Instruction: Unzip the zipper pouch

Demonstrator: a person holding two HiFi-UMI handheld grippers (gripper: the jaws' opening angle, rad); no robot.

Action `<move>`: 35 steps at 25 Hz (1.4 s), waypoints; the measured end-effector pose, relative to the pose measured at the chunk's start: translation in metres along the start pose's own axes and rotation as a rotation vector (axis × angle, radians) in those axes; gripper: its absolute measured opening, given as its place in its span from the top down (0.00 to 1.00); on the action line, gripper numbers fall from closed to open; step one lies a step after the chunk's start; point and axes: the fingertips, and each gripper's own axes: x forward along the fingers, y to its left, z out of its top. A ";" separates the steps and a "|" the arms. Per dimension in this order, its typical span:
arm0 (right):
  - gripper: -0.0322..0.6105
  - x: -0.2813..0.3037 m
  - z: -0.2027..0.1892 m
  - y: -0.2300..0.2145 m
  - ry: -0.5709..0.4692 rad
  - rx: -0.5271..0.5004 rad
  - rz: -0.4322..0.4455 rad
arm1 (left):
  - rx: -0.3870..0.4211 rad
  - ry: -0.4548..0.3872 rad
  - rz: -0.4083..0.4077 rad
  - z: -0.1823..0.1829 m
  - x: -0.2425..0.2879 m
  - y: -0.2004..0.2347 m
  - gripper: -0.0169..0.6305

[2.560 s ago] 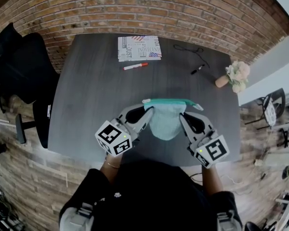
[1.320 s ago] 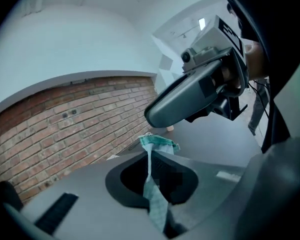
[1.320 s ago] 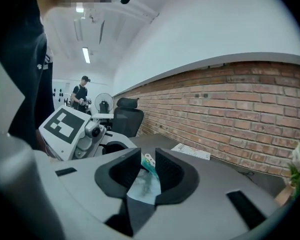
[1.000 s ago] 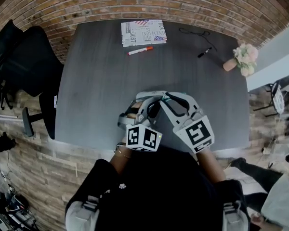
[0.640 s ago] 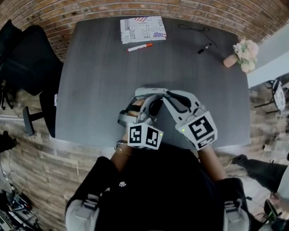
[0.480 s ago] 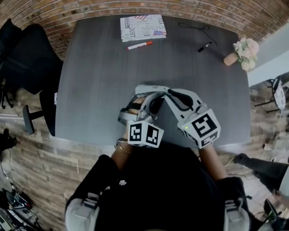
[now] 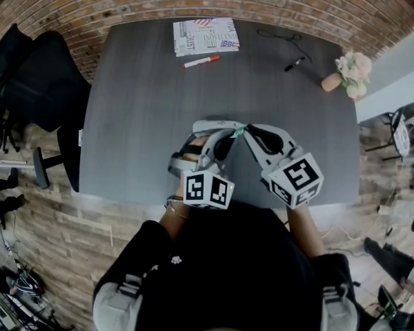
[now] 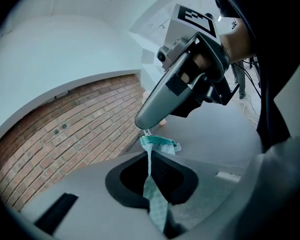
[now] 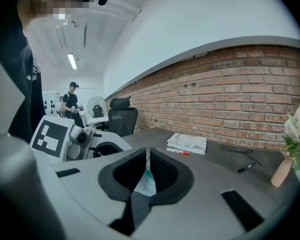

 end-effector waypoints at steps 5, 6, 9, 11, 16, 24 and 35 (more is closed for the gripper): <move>0.92 -0.002 -0.010 0.000 0.016 0.050 0.019 | 0.017 -0.004 -0.011 0.003 0.001 -0.006 0.96; 0.92 -0.003 -0.010 0.000 0.017 0.048 0.017 | 0.016 -0.004 -0.012 0.004 0.001 -0.007 0.96; 0.94 -0.005 -0.009 0.001 0.019 0.040 0.012 | 0.000 -0.007 -0.011 0.005 -0.001 -0.007 0.96; 0.95 -0.007 -0.008 0.001 0.018 0.039 0.007 | -0.014 -0.013 -0.007 0.006 -0.001 -0.007 0.96; 0.95 -0.010 -0.006 0.000 0.016 0.017 -0.009 | -0.034 -0.025 -0.001 0.011 -0.003 -0.006 0.96; 0.95 -0.015 -0.010 -0.007 0.013 0.026 -0.045 | -0.060 -0.039 0.000 0.012 -0.006 -0.005 0.96; 0.95 -0.021 -0.015 -0.021 0.022 0.023 -0.091 | -0.079 -0.056 -0.025 0.018 -0.001 -0.010 0.96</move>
